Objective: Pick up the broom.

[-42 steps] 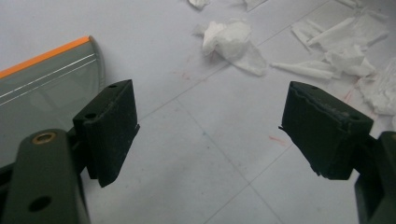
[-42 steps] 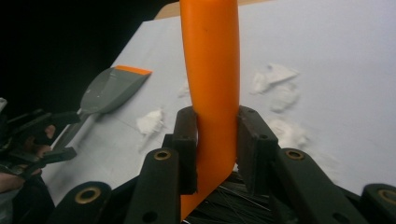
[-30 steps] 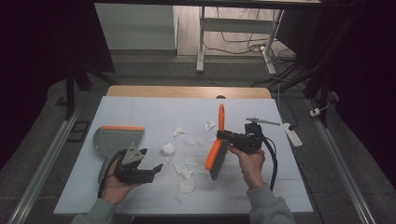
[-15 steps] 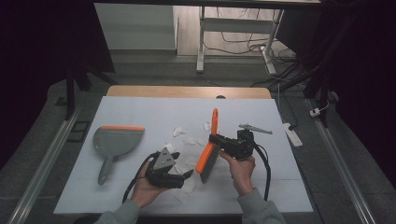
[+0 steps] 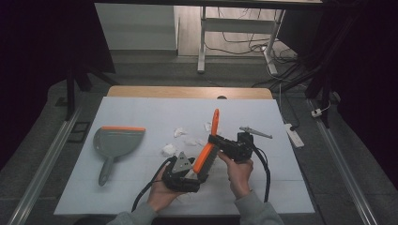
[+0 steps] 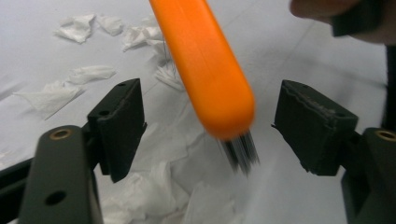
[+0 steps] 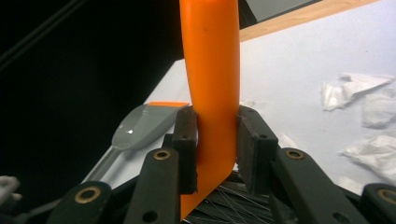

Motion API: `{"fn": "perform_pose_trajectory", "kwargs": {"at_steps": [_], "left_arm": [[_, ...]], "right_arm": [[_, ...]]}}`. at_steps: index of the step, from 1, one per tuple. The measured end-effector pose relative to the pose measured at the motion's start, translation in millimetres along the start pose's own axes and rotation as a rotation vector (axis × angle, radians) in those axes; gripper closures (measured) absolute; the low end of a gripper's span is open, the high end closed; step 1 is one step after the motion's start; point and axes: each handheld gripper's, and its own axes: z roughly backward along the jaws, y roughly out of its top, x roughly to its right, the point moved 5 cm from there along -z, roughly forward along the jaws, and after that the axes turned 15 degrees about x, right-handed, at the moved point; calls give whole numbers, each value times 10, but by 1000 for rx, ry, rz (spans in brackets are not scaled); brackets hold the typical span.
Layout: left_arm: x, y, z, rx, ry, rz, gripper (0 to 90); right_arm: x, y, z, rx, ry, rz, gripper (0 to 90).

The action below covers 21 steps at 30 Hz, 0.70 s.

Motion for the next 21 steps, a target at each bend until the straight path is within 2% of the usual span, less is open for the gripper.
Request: {"fn": "perform_pose_trajectory", "kwargs": {"at_steps": [4, 6, 10, 12, 13, 15, 21], "left_arm": [[-72, -19, -106, 35, 44, 38, 415], [-87, -13, -122, 55, 48, 45, 483], [-93, 0, -122, 76, 48, 42, 726], [-122, -4, -118, 69, 48, 68, 757], [-122, -4, -118, 69, 48, 68, 771], [-188, -5, -91, 66, 46, 87, 790], [-254, 0, -40, 48, 40, 83, 803]], "right_arm": [[-51, -12, 11, 30, 7, -15, 714], [-66, -17, 14, 37, 8, -18, 714], [-80, -27, 19, 49, 10, -27, 713], [-90, -30, 22, 52, 10, -21, 713], [-90, -30, 22, 52, 10, -21, 713], [-109, -25, 31, 53, 15, -13, 712], [-151, -20, 5, 39, 25, 13, 694]]}}
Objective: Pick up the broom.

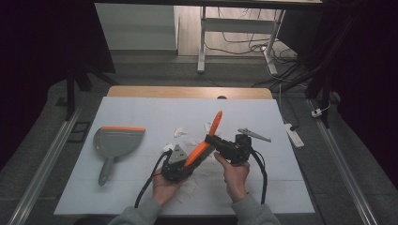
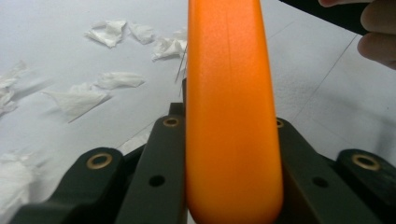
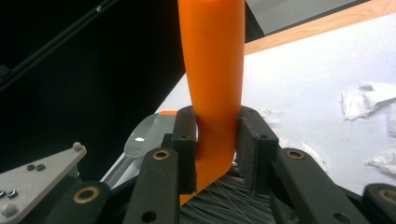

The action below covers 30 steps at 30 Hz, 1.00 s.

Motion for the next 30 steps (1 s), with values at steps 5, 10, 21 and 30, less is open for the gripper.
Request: {"fn": "perform_pose_trajectory", "kwargs": {"at_steps": [5, 10, 21, 30], "left_arm": [[-138, 28, 123, -44, -12, -15, 803], [-292, 80, 322, -120, -50, -56, 803], [-358, 201, 521, -250, -127, -131, 803], [-326, 177, 513, -352, -186, -212, 803]], "right_arm": [[-39, 54, 4, -42, -2, 108, 536], [-82, 141, 99, -139, 44, 304, 442], [-275, 190, 261, -367, 196, 597, 414], [-469, 128, 265, -457, 277, 721, 424]]}}
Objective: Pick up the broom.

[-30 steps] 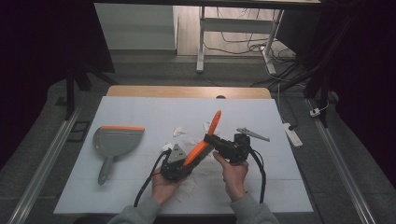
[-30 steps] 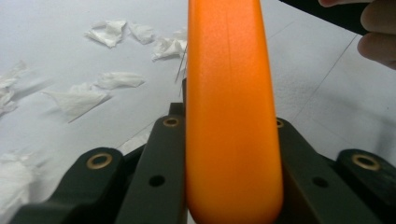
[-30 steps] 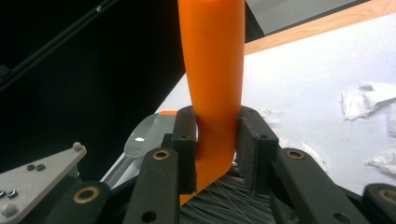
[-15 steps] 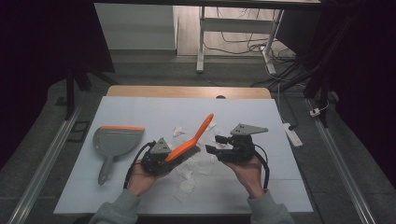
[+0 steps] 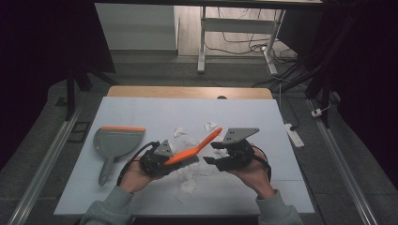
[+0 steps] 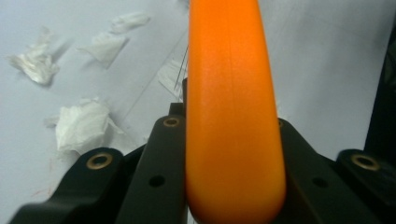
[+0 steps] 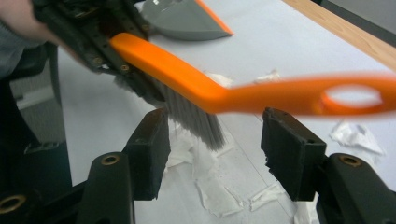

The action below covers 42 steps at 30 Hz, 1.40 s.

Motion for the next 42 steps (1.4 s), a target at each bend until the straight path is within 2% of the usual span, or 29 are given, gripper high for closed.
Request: {"fn": "perform_pose_trajectory", "kwargs": {"at_steps": [3, 4, 7, 9, 10, 12, 15, 17, 18, 20, 22, 23, 24, 25, 27, 29, 31, 37, 41, 42], "left_arm": [[0, -5, -20, -14, -9, -8, 803], [12, -1, -51, -32, -21, -16, 803], [26, 11, -87, -56, -33, -37, 803], [47, 29, -118, -65, -43, -51, 803], [59, 37, -132, -70, -54, -58, 803], [85, 53, -159, -83, -69, -80, 803], [116, 80, -196, -101, -88, -105, 803], [131, 97, -215, -104, -100, -119, 803], [153, 112, -231, -105, -116, -129, 802], [174, 127, -244, -111, -136, -146, 803], [197, 141, -259, -117, -140, -159, 803], [197, 141, -259, -117, -140, -159, 803], [211, 147, -274, -121, -148, -166, 803], [211, 147, -274, -121, -148, -166, 803], [238, 147, -303, -124, -172, -177, 803], [251, 145, -317, -127, -182, -181, 803], [262, 146, -323, -122, -196, -176, 802], [276, 160, -330, -109, -215, -172, 796], [267, 166, -333, -97, -201, -183, 777], [254, 172, -333, -82, -202, -171, 771]], "right_arm": [[-71, 23, -30, -45, 13, 62, 423], [-84, 29, -43, -57, 21, 78, 418], [-88, 58, -94, -106, 29, 134, 406], [-87, 69, -114, -121, 39, 145, 398], [-74, 80, -158, -153, 56, 179, 389], [-60, 76, -200, -171, 88, 183, 386], [-42, 24, -261, -238, 112, 203, 391], [-39, -4, -282, -256, 121, 205, 395], [-45, -78, -322, -304, 142, 205, 408], [-47, -156, -362, -336, 151, 215, 431], [-52, -230, -393, -369, 166, 230, 466], [-52, -230, -393, -369, 166, 230, 466], [-63, -284, -405, -390, 172, 245, 526], [-63, -284, -405, -390, 172, 245, 526], [-92, -342, -403, -412, 182, 265, 624], [-100, -366, -392, -410, 193, 284, 644], [-108, -385, -367, -405, 211, 292, 656], [-135, -411, -304, -387, 211, 304, 670], [-138, -420, -286, -377, 203, 317, 680], [-136, -418, -279, -378, 200, 317, 681]]}}
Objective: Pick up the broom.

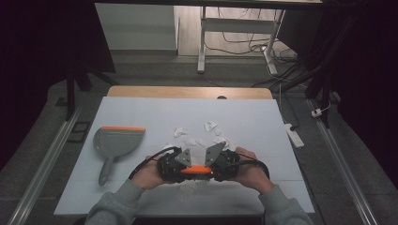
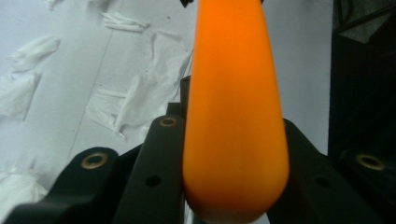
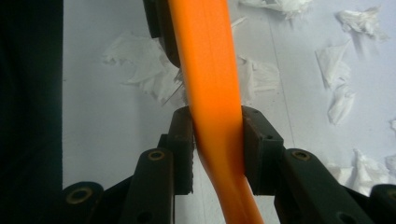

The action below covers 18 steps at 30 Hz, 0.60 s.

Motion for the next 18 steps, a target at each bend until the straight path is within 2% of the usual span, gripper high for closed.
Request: {"fn": "perform_pose_trajectory", "kwargs": {"at_steps": [2, 3, 5, 7, 10, 12, 13, 15, 16, 18], "left_arm": [[-5, 2, 6, 10, 6, 4, 750], [-17, 4, 26, 34, 28, 15, 731], [-23, 2, 40, 46, 44, 14, 661], [-40, -7, 77, 58, 92, 12, 548], [-44, -40, 173, 96, 196, 25, 381], [-47, -89, 262, 127, 251, 60, 350], [-50, -125, 315, 138, 277, 81, 337], [-53, -213, 409, 172, 324, 142, 326], [-61, -266, 462, 180, 351, 164, 312], [-76, -382, 569, 187, 390, 195, 310]], "right_arm": [[5, -5, 19, 5, -3, -9, 684], [8, -9, 30, 11, -8, -15, 686], [10, -10, 40, 19, -15, -23, 689], [28, -23, 69, 32, -30, -38, 692], [43, -37, 93, 48, -48, -60, 692], [51, -43, 101, 54, -55, -67, 692], [74, -60, 117, 62, -76, -80, 692], [87, -70, 126, 69, -89, -95, 692], [120, -93, 144, 79, -103, -112, 693], [137, -103, 156, 80, -114, -116, 693]]}}
